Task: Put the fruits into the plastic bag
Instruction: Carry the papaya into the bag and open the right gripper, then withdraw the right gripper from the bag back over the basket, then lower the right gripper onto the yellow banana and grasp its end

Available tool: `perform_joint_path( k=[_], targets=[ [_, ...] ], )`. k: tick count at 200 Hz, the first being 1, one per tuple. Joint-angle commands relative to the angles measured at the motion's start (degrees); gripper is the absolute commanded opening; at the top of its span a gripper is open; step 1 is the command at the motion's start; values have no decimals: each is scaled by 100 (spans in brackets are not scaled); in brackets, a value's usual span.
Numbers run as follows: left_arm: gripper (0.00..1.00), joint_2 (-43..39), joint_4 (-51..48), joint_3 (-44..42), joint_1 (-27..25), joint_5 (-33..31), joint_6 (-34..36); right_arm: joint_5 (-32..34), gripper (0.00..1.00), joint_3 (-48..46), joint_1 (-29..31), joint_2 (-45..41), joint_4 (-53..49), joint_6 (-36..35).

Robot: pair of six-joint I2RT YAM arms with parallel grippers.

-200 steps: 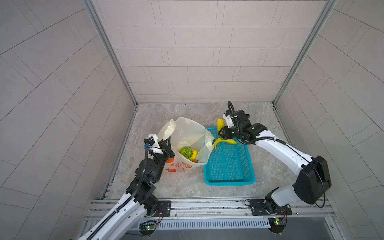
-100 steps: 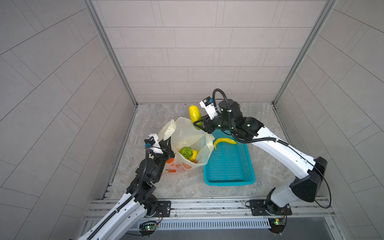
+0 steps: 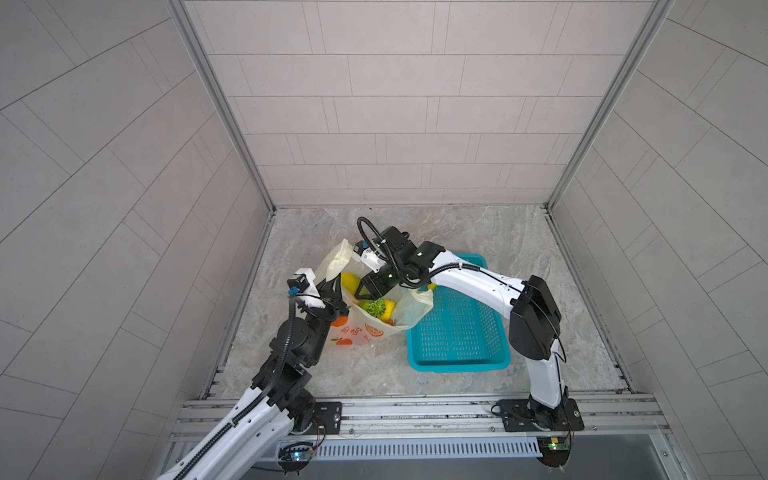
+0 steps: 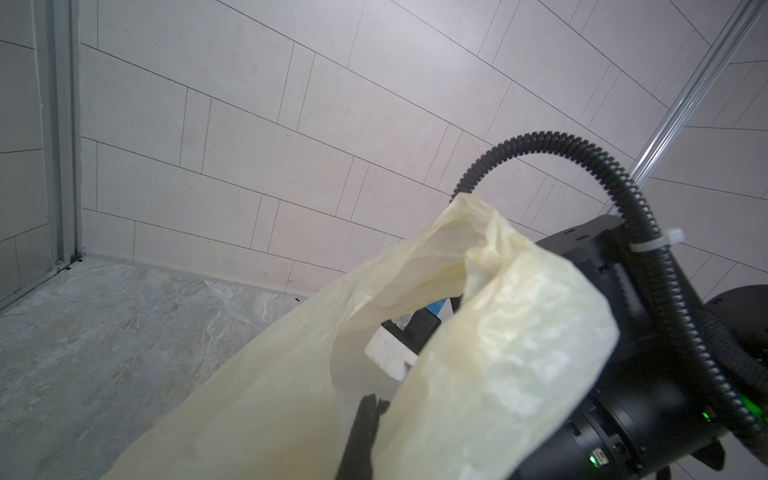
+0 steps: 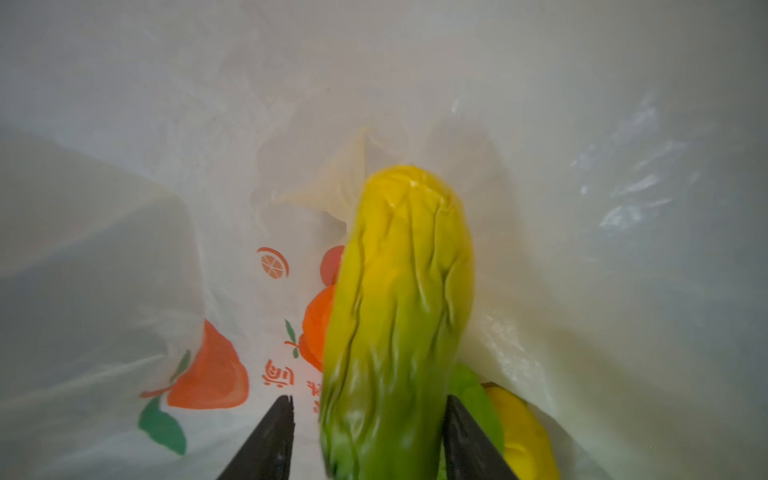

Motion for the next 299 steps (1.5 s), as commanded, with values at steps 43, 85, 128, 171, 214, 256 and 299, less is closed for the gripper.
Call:
perform_joint_path(
  k=[43, 85, 128, 171, 214, 256, 299],
  targets=[
    [0, -60, 20, -30, -31, -8, -30, 305, 72, -577, -163, -1093, 61, -322],
    [0, -85, -22, -29, -32, -35, -18, 867, 73, -1525, -831, -2547, 1042, -177],
    [0, -25, 11, -31, -30, -26, -39, 2390, 74, -2495, -1831, -3781, 1328, 372],
    [0, 53, 100, -25, -32, -7, -44, 2785, 69, -3790, -2538, -4105, 1452, 1316],
    [0, 90, 119, -16, -34, 7, -45, 1979, 65, -4236, -2130, -3121, 1662, 1318],
    [0, 3, 44, -8, -33, -13, -18, 1611, 59, -3636, -1885, -1727, 1006, 1267],
    [0, -26, 31, -22, -33, -48, -2, 1693, 48, -3531, -1821, -1001, 1207, 1307]
  ],
)
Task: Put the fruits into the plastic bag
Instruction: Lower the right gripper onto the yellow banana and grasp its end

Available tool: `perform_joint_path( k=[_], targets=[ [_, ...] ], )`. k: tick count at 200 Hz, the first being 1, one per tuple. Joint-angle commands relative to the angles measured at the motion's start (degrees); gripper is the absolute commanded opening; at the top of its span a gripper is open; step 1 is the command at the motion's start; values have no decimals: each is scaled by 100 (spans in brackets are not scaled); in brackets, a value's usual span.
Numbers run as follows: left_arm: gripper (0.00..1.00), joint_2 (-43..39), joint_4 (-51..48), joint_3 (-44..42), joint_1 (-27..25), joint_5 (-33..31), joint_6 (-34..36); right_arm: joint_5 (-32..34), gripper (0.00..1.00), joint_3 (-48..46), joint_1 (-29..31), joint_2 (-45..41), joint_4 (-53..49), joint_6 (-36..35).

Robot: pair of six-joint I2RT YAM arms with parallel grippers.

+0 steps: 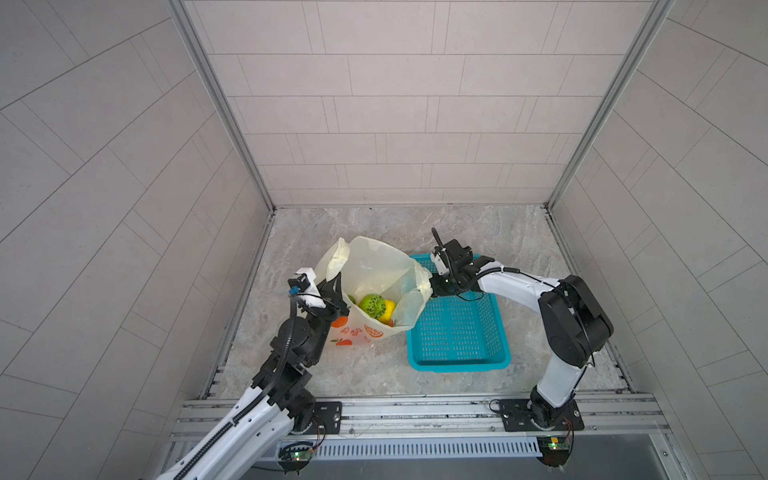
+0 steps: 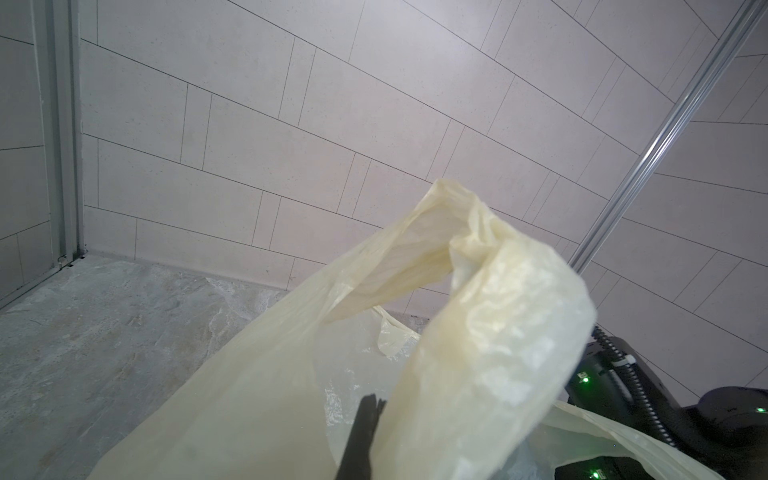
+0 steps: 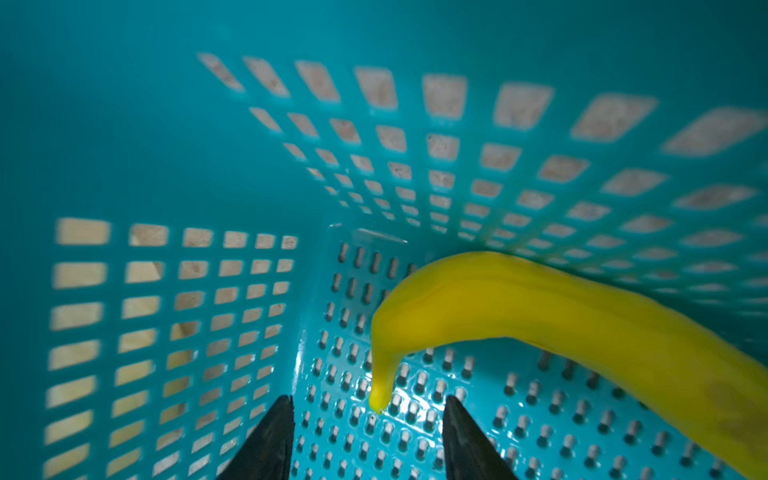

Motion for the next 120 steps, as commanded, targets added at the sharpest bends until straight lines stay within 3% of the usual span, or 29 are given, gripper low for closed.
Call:
perform_joint_path(
  k=[1, 86, 120],
  targets=[
    [0, -49, 66, -20, -28, -43, 6, 52, 48, 124, 37, 225, -65, 73],
    [0, -89, 57, -41, -25, -105, 33, 350, 9, 77, 30, 369, 100, -19],
    [0, -79, 52, -39, -24, -102, 9, 474, 1, 4, 29, -133, 44, -153]
  ],
)
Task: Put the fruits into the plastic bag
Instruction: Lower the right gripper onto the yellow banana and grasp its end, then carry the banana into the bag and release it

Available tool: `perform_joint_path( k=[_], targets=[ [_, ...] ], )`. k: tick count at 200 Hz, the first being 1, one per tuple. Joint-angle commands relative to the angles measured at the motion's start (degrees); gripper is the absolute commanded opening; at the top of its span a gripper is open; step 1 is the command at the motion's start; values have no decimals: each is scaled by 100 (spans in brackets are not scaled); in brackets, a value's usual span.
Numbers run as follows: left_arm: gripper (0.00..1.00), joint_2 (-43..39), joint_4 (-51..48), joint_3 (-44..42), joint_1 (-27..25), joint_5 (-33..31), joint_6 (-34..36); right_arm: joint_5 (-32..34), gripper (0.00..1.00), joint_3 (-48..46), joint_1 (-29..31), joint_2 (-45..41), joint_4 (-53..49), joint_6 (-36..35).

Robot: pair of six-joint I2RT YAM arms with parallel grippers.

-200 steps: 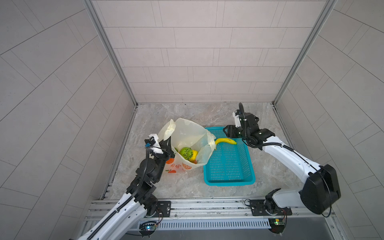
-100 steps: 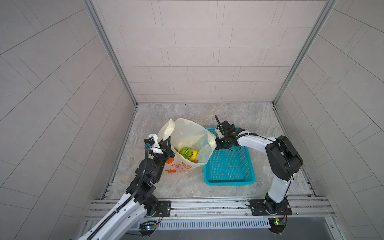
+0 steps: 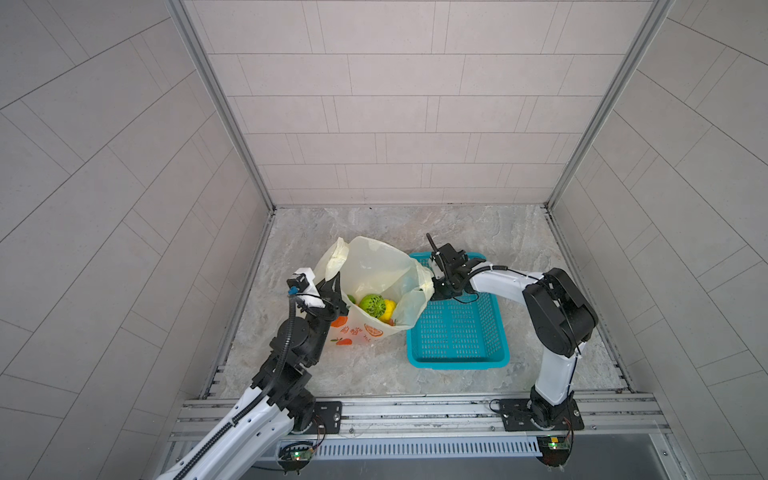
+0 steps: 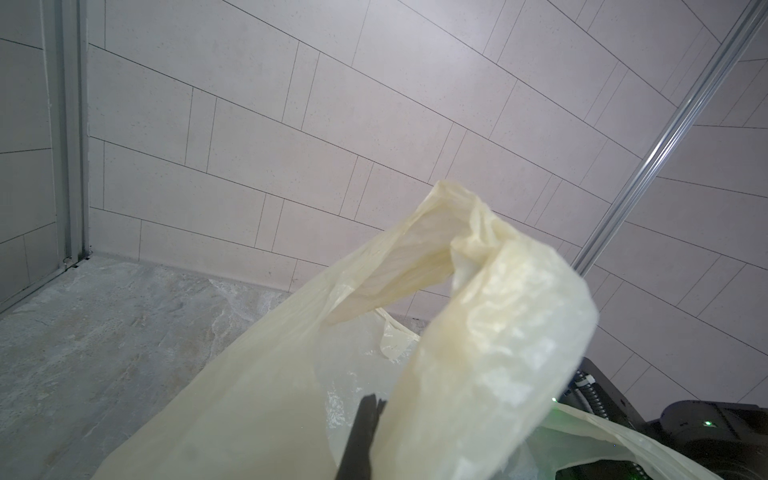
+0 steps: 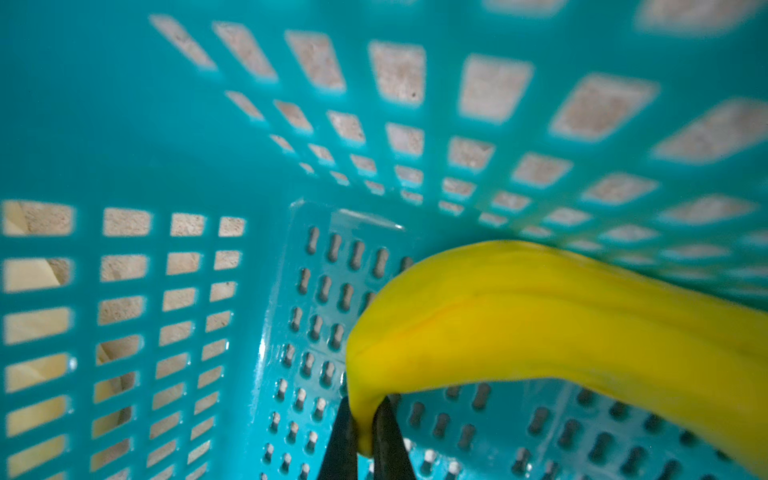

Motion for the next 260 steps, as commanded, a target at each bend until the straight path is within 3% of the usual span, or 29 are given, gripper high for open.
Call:
perform_joint_path(
  k=[1, 51, 92, 122, 158, 192, 225, 260],
  targets=[
    [0, -51, 57, -38, -28, -44, 1, 259, 1, -48, -1, -524, -48, -115],
    [0, -21, 77, -51, -24, -22, -49, 138, 0, -27, -1, -1653, -262, -109],
    [0, -22, 76, -50, -25, -9, -58, -140, 0, 416, 40, -2564, 13, -510],
    [0, -13, 79, -54, -31, -7, -72, -1093, 0, 1031, 109, -2850, 351, -683],
    [0, 13, 107, -41, -25, -9, -69, -2497, 1, 1806, 531, -2465, 451, -504],
    [0, -8, 88, -34, -34, 16, -78, -3303, 3, 2135, 1164, -1748, 394, -376],
    [0, -116, -27, -33, -25, -26, -75, -3740, 3, 2480, 1671, -986, -220, -749],
    [0, -141, -47, -55, -32, -36, -75, -3839, 3, 2781, 1645, -461, -478, -868]
  ],
)
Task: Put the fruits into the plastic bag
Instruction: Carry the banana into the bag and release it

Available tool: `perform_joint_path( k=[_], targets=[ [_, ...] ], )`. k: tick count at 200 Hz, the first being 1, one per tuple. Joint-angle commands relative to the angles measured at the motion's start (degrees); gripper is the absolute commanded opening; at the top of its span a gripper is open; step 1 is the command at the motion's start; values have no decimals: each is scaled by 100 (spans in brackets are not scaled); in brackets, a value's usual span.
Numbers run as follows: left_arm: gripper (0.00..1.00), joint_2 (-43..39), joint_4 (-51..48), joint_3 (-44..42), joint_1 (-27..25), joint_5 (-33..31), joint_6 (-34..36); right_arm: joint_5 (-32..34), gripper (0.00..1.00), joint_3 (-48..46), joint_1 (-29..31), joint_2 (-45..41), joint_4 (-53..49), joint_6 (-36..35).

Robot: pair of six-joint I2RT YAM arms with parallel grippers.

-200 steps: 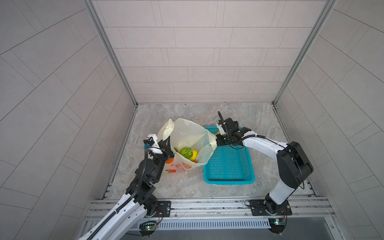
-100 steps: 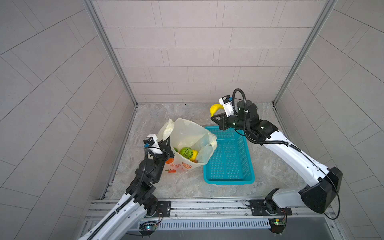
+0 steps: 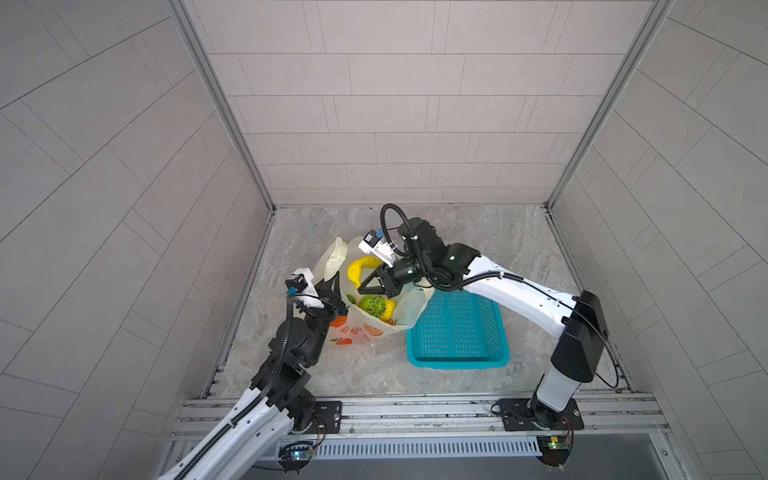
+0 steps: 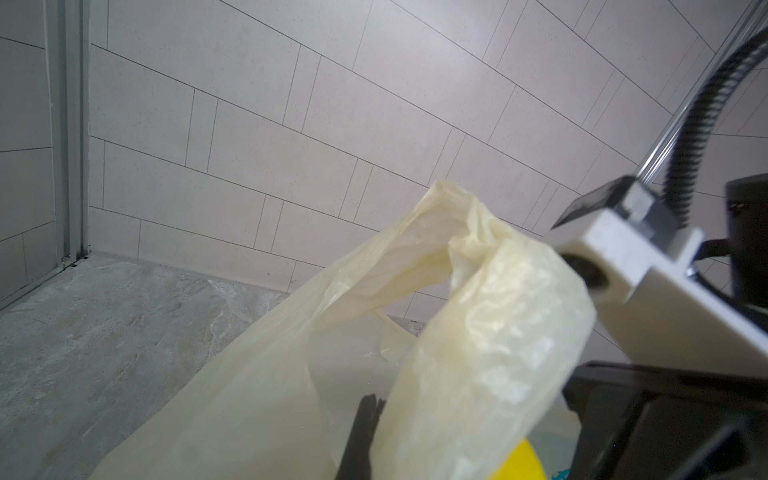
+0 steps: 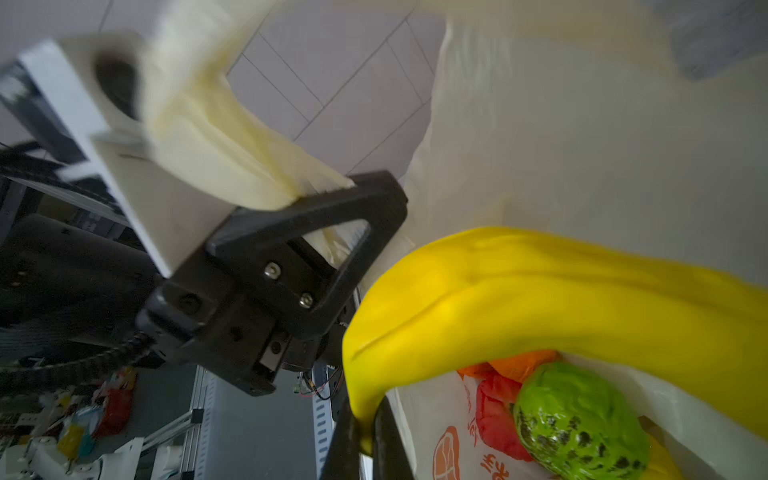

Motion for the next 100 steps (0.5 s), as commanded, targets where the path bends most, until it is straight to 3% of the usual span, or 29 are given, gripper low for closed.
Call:
perform_joint_path(
  k=[1, 100],
  targets=[
    [0, -52, 1, -55, -32, -40, -22, -303, 3, 301, -92, 69, -263, -221],
    [0, -99, 50, -62, -31, -14, -31, -396, 3, 1014, -113, 1279, -448, -20]
  ],
)
